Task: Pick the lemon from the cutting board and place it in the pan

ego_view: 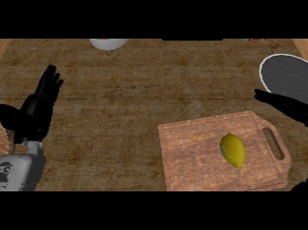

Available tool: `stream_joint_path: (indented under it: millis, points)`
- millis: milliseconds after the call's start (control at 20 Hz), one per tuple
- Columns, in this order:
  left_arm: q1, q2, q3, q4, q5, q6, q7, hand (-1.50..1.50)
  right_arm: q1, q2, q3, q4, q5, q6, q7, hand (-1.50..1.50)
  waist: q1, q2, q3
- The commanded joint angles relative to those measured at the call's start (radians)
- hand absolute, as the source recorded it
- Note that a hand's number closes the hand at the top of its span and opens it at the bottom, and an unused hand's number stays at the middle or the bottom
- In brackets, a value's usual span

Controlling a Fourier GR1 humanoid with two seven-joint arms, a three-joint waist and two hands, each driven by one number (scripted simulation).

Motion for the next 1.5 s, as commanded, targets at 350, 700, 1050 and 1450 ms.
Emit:
stream_joint_path:
  millis: [350,700,1050,1450]
  points:
    - [-0.023,0.027,0.070,0.059,0.024,-0.076,-0.029,0.00,0.015,0.066,0.045,0.153,0.222,0.049,-0.114,-1.50,-0.001,0.001,0.000]
    - [-0.011,-0.031,0.028,0.025,-0.041,-0.028,-0.012,0.00,-0.014,0.119,0.079,0.208,0.300,0.102,-0.166,-1.50,0.000,0.000,0.000]
    - [0.018,-0.057,0.032,0.052,-0.058,-0.037,-0.069,0.00,-0.017,0.175,0.113,0.200,0.431,0.088,-0.161,-1.50,0.000,0.000,0.000]
    - [-0.065,-0.023,0.076,0.067,-0.033,-0.061,-0.003,0.00,-0.049,0.159,0.178,0.245,0.584,0.118,-0.135,-1.50,-0.001,0.001,0.000]
